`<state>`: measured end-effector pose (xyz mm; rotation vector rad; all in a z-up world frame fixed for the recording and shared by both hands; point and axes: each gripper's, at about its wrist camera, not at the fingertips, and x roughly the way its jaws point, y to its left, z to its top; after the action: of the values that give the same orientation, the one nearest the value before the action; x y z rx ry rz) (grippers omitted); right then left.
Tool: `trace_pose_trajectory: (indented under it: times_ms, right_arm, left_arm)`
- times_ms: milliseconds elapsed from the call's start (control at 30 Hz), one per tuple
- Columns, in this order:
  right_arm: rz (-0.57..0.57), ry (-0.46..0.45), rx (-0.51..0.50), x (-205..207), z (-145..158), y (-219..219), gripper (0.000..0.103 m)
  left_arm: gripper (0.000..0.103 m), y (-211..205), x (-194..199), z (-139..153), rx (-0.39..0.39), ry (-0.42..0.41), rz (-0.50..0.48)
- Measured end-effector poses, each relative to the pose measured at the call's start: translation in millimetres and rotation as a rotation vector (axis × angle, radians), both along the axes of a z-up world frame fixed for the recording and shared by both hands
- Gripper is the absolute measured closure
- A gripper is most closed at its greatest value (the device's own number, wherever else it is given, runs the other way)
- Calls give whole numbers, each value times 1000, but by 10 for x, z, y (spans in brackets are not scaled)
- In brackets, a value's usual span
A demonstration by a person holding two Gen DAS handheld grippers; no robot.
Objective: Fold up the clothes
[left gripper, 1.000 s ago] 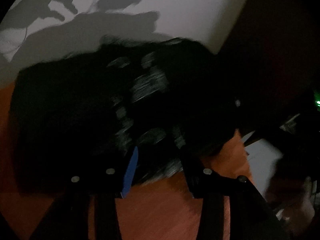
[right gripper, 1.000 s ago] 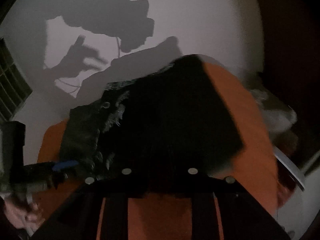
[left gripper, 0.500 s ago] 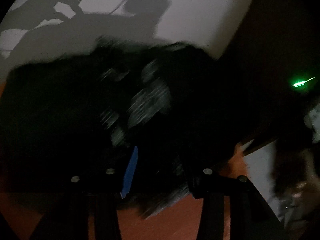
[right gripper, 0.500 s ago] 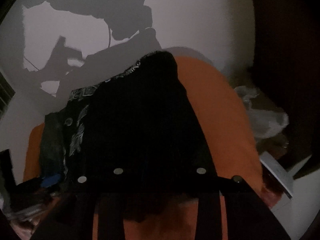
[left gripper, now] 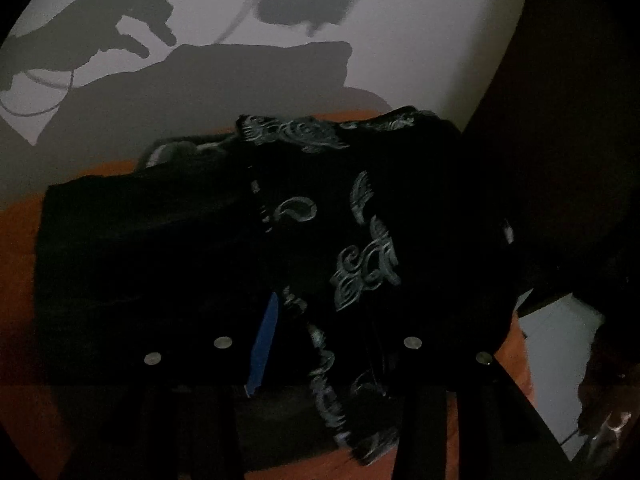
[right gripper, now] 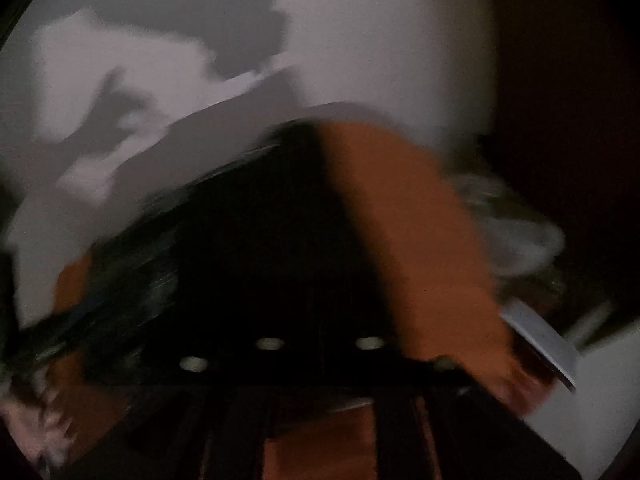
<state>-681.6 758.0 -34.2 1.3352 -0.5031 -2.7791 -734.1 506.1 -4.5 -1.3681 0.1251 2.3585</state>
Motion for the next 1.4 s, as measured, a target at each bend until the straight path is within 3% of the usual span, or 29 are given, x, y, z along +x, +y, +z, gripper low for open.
trace_pose_trajectory:
  times_ms: [33,133,200,433,467,500,633,800,867,933,967,1000,1033,1067,1233,1333,1400]
  right_arm:
    - [56,4,36,-89,34,-253,53]
    - [115,15,121,-323,87,-683,52]
    - [99,21,124,-431,88,-749,67]
    - [42,43,135,-808,93,-981,70]
    - [33,46,136,-861,93,-1015,93]
    - [25,49,138,-915,94,-1048,103]
    - [3,61,140,-1089,96,-1178,102]
    - [115,1,62,-963,-218,-1294,101]
    - [115,19,26,-896,-266,-1265,99]
    - [55,119,-55,-654,-113,-1132,98]
    - [14,222,-110,-442,8,-1040,96]
    - [-19,270,-146,-277,48,-970,80]
    - [-42,243,-154,-177,-23,-931,69]
    - [-65,215,-163,-78,-94,-892,66]
    - [-180,78,-206,420,-451,-696,66]
    - [-207,-34,-217,546,-772,-556,66]
    - [-204,-54,-187,605,-767,-535,68]
  left_arm:
    - [59,-58,34,9,3,-10,5]
    - [59,-297,27,-23,46,-42,22]
    - [59,-483,-83,-106,74,-59,30]
    - [59,-585,-490,-234,101,-80,62]
    - [59,-564,-567,-248,108,-83,65]
    - [59,-543,-644,-263,114,-86,68]
    - [59,-470,-944,-330,122,-89,84]
    - [59,-295,-1275,-297,125,-99,107]
    - [59,-128,-1307,-226,121,-75,79]
    - [59,87,-1280,-131,105,-38,29]
    - [58,194,-1264,-86,97,-18,2]
    - [56,299,-1236,-61,91,7,-36]
    - [55,421,-1204,-57,62,33,-69]
    - [55,541,-1193,-95,18,48,-90]
    - [55,1044,-1195,-352,-136,62,-170]
    - [55,1157,-1267,-476,-230,96,-140]
    - [53,1165,-1308,-521,-265,112,-117]
